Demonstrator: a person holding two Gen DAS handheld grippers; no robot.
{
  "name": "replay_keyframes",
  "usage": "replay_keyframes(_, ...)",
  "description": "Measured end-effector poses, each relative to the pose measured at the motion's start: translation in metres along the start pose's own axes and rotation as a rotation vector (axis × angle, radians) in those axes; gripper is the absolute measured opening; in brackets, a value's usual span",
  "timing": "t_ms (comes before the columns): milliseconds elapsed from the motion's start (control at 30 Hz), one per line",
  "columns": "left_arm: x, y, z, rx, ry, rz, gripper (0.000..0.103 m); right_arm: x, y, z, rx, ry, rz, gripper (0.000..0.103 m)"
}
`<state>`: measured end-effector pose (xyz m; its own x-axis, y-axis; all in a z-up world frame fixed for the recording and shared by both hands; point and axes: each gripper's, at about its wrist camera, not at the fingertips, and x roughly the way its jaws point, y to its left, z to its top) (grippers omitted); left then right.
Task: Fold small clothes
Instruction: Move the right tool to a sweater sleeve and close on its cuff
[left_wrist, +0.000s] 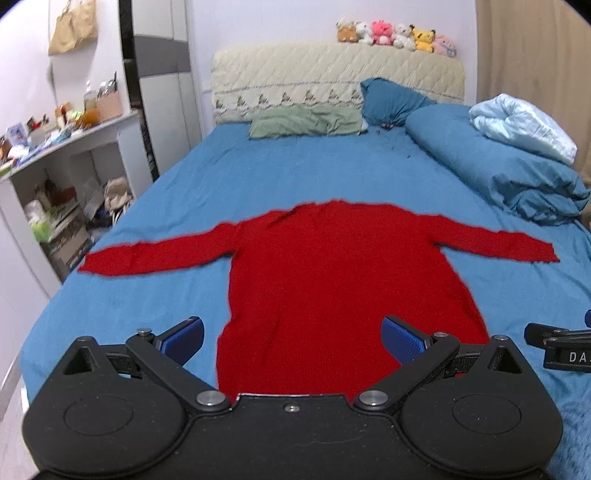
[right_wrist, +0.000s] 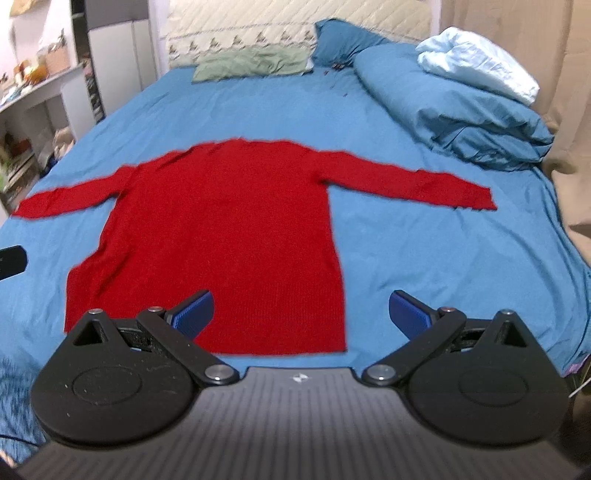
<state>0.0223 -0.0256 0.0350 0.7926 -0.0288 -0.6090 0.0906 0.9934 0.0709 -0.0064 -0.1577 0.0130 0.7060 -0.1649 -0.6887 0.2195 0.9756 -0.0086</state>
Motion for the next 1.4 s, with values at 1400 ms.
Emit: replay_keyframes(1400,0.502,-0.264,0.137,0.227,0.341,-0.312,0.103,0.386,-0.310,0.085,0.756,-0.099,-0.212,0.062)
